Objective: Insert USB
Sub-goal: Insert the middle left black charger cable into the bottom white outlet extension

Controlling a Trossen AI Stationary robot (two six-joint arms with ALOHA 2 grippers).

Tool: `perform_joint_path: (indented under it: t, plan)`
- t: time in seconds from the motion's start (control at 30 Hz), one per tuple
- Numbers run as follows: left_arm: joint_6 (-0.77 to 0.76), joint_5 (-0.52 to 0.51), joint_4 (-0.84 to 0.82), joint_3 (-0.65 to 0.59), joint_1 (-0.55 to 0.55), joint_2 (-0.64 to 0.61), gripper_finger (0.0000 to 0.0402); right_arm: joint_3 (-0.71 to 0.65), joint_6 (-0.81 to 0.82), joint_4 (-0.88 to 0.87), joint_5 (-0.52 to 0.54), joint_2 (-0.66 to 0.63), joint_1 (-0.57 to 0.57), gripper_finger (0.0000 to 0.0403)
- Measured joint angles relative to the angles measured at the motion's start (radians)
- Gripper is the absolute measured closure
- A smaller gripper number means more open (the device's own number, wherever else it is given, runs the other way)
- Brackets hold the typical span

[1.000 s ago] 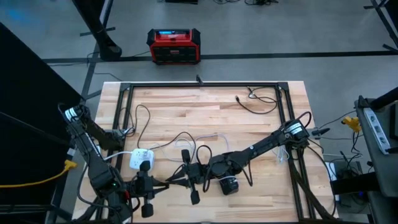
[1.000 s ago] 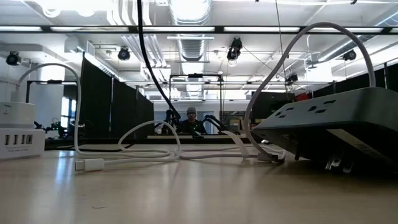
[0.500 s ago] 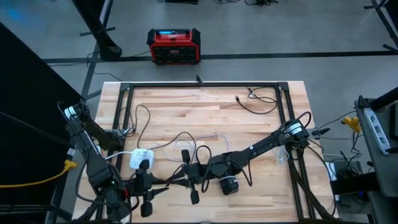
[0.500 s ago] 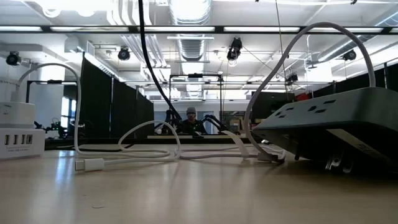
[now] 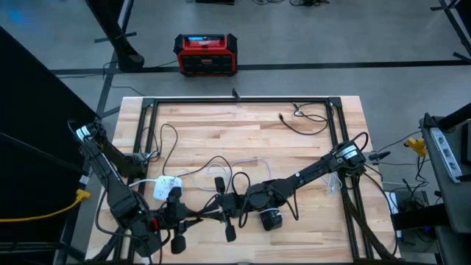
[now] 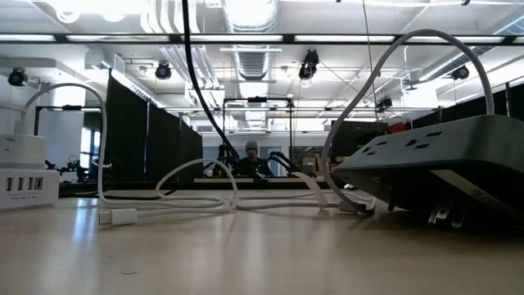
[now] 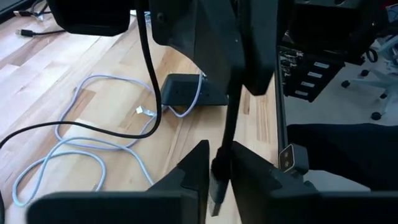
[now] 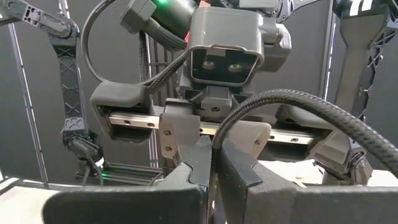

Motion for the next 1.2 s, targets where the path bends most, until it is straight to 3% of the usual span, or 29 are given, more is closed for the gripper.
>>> perform_joint_path:
  t: [0.97, 1.2]
  plan:
    - [0.031, 0.009, -0.028, 0.000, -0.002, -0.006, 0.0386, 0.000, -0.004, -0.029, 0.001, 0.000, 0.000, 0.0401]
    - [0.023, 0.068, -0.025, 0.000, -0.003, -0.005, 0.0386, 0.000, -0.016, -0.053, 0.007, 0.002, 0.000, 0.0401]
